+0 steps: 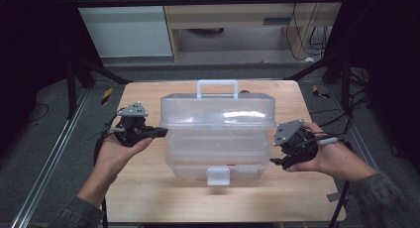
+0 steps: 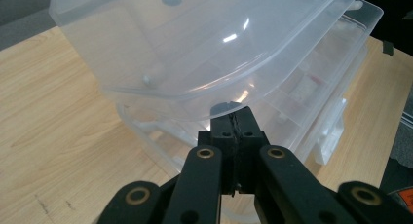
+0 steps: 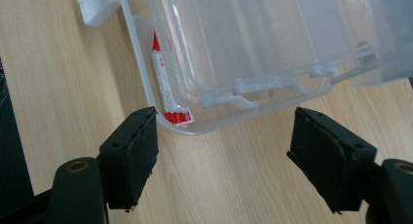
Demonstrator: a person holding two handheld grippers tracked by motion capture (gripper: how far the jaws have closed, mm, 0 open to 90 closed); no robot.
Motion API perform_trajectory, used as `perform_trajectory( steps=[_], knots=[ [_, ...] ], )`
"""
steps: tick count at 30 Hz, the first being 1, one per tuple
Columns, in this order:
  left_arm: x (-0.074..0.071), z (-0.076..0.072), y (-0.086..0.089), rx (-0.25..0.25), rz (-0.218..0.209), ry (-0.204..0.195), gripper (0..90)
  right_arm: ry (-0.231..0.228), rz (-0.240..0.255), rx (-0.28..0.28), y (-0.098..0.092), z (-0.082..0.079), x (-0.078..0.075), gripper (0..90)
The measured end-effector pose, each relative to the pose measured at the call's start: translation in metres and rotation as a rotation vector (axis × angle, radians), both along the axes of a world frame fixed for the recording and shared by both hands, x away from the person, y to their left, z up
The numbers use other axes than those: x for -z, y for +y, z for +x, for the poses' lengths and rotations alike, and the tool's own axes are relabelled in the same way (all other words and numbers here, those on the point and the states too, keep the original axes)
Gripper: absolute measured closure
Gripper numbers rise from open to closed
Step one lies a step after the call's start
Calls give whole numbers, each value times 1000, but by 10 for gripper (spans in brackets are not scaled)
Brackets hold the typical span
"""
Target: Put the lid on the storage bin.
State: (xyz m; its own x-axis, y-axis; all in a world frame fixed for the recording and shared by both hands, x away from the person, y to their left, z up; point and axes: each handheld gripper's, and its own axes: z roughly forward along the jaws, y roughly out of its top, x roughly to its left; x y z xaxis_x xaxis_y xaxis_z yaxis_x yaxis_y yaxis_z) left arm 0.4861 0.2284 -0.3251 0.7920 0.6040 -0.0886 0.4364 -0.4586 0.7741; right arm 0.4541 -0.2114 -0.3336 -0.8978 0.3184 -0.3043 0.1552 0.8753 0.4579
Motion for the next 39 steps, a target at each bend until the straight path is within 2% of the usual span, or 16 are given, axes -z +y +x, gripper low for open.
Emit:
perform_trajectory(
  steps=[4,9,21,26,32,39],
  knots=[
    [4,-3,0,6,6,-1,895,-6,1,9,-4,0,1,258],
    [13,-9,0,14,21,-2,895,-32,-27,25,-8,1,6,256],
    [22,-16,-1,13,46,-16,896,-22,-30,49,-15,1,16,255],
    [27,-20,-2,16,73,-31,896,-25,-28,76,-20,2,20,254],
    [33,-21,3,4,58,-21,896,-18,-30,92,-26,3,26,255],
    [35,-21,4,3,54,-31,896,-18,-23,113,-29,4,29,254]
  ],
)
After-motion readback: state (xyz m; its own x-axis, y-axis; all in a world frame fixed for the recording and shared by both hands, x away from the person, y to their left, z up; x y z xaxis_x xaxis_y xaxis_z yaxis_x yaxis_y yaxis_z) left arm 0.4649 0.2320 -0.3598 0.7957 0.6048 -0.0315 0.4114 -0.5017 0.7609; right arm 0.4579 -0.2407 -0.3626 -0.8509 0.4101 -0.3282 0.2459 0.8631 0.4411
